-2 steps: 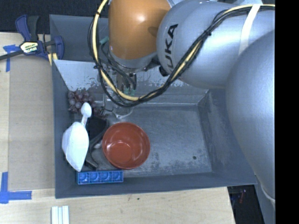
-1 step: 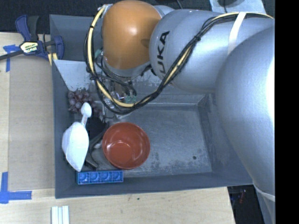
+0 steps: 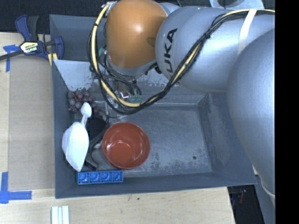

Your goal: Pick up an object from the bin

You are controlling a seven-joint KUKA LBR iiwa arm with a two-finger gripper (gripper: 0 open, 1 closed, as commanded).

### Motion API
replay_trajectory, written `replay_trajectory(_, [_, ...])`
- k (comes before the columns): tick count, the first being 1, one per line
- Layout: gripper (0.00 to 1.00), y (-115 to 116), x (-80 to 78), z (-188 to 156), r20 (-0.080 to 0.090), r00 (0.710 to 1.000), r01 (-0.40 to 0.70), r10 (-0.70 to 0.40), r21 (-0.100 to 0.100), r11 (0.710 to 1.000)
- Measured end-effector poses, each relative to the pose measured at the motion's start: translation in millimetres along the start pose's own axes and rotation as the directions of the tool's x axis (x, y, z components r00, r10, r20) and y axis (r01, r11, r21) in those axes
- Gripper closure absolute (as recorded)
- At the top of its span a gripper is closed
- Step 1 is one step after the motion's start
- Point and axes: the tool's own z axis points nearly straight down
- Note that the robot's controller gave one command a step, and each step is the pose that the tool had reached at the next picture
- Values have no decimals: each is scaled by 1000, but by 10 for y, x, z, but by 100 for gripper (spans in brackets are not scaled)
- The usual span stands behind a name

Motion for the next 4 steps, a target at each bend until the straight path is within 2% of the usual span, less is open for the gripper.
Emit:
replay_trajectory(1, [0,249,-64,611,-9,1000,2,-2,-1,1000])
replay_trajectory(2, [100,105,130,515,8,958,287,-287,2,958])
replay_trajectory(3, [100,104,130,516,8,958,287,-287,2,958])
replay_trajectory(4, [100,176,-6,966,9,996,88,-88,1,996])
